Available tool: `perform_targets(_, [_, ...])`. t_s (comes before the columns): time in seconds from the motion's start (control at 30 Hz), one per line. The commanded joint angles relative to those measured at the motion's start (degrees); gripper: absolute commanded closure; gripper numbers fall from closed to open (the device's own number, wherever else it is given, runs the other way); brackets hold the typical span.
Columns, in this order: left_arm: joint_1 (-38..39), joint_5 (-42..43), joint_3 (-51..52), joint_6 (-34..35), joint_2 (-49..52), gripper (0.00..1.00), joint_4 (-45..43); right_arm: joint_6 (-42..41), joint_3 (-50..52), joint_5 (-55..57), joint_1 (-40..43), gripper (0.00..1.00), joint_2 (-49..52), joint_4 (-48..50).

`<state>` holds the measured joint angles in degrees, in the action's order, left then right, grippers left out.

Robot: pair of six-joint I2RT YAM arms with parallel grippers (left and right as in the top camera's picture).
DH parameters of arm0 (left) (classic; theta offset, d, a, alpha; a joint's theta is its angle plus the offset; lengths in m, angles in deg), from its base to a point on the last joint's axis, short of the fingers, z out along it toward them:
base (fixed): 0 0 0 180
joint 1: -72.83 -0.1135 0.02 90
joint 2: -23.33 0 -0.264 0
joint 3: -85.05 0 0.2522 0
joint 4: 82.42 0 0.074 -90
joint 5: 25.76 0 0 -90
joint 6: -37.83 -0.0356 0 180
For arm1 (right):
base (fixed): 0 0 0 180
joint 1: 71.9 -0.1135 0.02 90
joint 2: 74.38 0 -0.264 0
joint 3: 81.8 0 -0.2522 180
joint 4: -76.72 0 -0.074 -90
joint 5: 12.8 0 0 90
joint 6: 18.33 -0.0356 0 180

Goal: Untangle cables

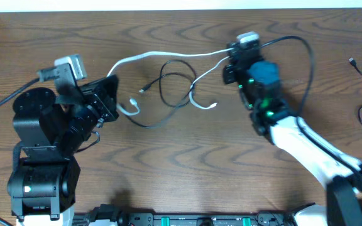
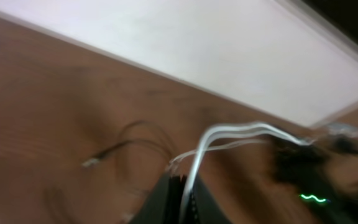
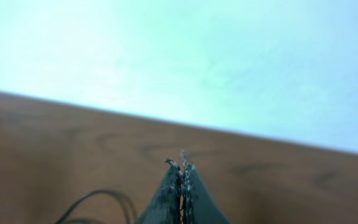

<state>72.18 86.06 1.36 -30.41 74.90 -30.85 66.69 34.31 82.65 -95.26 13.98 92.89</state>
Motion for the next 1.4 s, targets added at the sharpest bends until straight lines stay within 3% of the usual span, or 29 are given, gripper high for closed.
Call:
perform_targets(0.0, [-0.3,-18.1,-0.4,-1.6,0.6,0.93,4.3,6.2,-0.2,4.3,3.3,0.99,-6.5,-0.4])
perform_targets(0.07, [-0.3,-21.5,-0.4,-1.6,1.8,0.92,6.8,6.2,-0.2,4.3,4.4,0.99,-9.9,0.9])
perform_targets(0.27, [-0.3,-20.3,-0.4,-1.5,6.5,0.92,8.0,6.1,-0.2,2.1,4.5,0.99,-17.0,4.3])
perform_targets(0.57, [-0.3,-5.4,-0.4,-1.6,15.9,0.92,7.8,4.3,-0.2,-8.4,4.5,0.99,-20.1,6.3])
perform_targets(0.63, [-0.3,-2.0,-0.4,-2.5,16.8,0.83,7.1,4.4,-0.2,-8.9,4.5,0.99,-20.1,4.7])
perform_targets(0.8, [-0.2,6.7,-0.4,-9.6,18.3,0.27,6.9,6.9,-0.2,-7.1,4.5,0.99,-19.0,0.6])
perform_targets(0.87, [0.4,8.0,-0.4,-10.9,18.9,0.16,7.6,8.7,-0.2,-1.8,4.6,0.99,-18.2,0.4])
perform_targets(1.13, [4.0,8.0,-0.4,-13.0,19.6,0.11,8.2,16.9,-0.2,24.4,8.0,0.99,-17.0,-1.9])
perform_targets(1.37, [9.7,8.0,-0.2,-19.5,21.4,0.01,8.2,14.1,-0.2,25.9,12.5,0.99,-17.0,-11.3])
